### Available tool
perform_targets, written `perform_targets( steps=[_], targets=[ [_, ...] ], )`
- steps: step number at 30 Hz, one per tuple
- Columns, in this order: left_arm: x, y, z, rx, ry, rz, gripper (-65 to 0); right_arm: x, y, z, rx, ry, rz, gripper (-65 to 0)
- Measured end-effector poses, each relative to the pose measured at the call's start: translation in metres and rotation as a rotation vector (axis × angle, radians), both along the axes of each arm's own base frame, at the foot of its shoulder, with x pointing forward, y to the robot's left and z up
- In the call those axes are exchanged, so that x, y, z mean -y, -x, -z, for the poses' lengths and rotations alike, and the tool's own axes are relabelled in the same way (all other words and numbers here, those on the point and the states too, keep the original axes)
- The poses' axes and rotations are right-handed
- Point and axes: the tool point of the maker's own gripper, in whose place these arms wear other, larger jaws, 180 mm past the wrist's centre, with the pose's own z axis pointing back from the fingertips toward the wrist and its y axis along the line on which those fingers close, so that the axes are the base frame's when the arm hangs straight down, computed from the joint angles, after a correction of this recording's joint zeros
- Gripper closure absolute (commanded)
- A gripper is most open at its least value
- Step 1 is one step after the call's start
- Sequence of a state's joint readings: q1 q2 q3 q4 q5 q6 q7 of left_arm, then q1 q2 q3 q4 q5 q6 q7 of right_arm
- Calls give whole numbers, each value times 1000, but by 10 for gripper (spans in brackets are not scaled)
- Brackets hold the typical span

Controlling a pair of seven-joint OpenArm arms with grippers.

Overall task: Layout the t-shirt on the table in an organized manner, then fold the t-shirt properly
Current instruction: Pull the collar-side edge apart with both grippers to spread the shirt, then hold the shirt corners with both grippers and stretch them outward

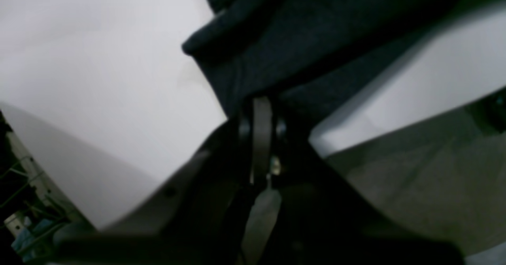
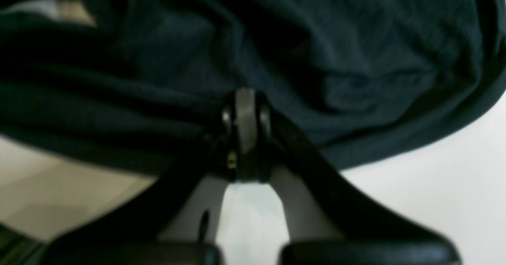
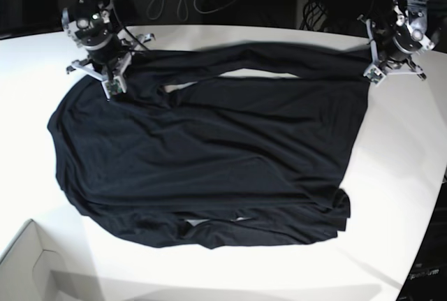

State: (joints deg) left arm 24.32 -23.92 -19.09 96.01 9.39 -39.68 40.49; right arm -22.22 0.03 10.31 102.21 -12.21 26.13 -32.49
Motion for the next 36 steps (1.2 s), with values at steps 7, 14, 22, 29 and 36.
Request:
perform_targets(
  steps=[7,14,22,29,36],
  targets=[
    [11,-5,-13,29,-1,33,-1,17,7,1,-11,25,30,0],
    [38,-21,-51,150,3,98,-1,47,22,0,-33,71,94,0],
    [38,-58,-52,216,40,40,-1,35,17,-25,36,63,85,0],
    [18,-72,-4,109,84,-74,-1,35,12,-43,81,81,78,0],
    [18,-81,3,148,161,-93,-1,33,1,-46,99,77,80,0]
  ],
)
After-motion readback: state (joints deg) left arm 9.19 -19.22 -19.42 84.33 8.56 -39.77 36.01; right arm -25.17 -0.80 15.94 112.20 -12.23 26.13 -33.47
